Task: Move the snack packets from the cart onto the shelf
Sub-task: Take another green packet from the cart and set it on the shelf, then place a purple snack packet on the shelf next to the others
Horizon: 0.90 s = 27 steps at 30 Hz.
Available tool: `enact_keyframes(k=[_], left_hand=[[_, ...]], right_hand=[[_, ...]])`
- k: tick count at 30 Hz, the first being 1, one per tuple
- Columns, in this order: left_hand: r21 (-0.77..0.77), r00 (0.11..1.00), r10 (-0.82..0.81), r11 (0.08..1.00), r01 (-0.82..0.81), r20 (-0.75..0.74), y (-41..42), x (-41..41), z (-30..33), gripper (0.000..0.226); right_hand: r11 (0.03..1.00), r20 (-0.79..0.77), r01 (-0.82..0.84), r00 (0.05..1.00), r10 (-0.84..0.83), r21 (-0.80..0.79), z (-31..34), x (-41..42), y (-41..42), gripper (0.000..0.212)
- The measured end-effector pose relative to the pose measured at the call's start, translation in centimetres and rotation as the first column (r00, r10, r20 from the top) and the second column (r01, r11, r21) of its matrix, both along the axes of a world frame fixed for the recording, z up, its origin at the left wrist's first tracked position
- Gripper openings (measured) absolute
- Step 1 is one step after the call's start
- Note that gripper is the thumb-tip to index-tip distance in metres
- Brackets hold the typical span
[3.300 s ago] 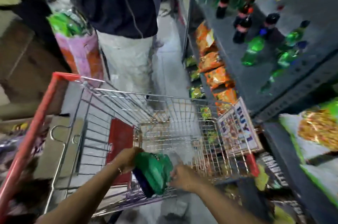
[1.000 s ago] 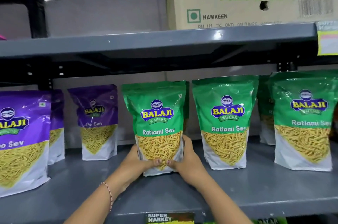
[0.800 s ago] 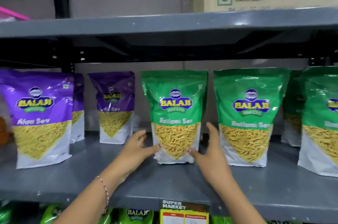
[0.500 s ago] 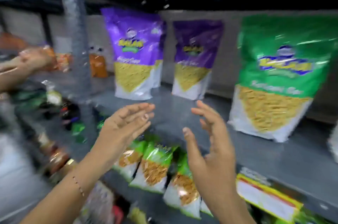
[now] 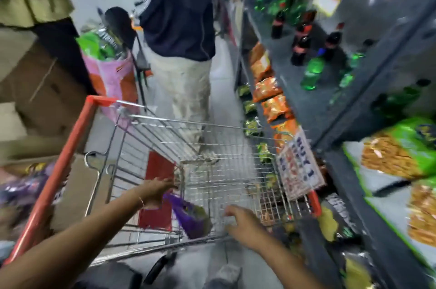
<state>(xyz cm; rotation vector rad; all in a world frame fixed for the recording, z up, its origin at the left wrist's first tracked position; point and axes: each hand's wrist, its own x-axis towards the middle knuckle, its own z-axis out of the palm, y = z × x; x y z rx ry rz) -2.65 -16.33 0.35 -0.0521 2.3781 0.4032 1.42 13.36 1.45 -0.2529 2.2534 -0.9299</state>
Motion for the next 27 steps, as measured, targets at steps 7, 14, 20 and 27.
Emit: enact_keyframes(k=[7,14,20,27], left_hand=[[-0.227,0.959,-0.281,0.932,0.282,0.038,-0.4,0.1,-5.3,0.042],[-0.105,0.948,-0.278,0.959,0.264,-0.158,0.1,-2.3,-7.1,0.040],[-0.058,0.912,-0.236,0.971,0.230,-0.335,0.0,-4.2,-5.7,0.038],[0.857,0.810,0.573,0.475,-0.202,-0.127,3.8,-2.4,2.7,0.077]], right_hand=[[0.978,0.194,-0.206,0.961,0.196,0.032,-5.4,-2.4,-7.9,0.010],[0.920,0.166,-0.330,0.940,0.299,0.212,-7.5,-2.8,-9.4,0.046],[0.955,0.036,-0.272,0.962,0.270,0.120,-5.7,-4.1,-7.9,0.022],[0.976,-0.224,-0.050,0.975,0.001,-0.213,5.6,-6.6,-6.2,0.040]])
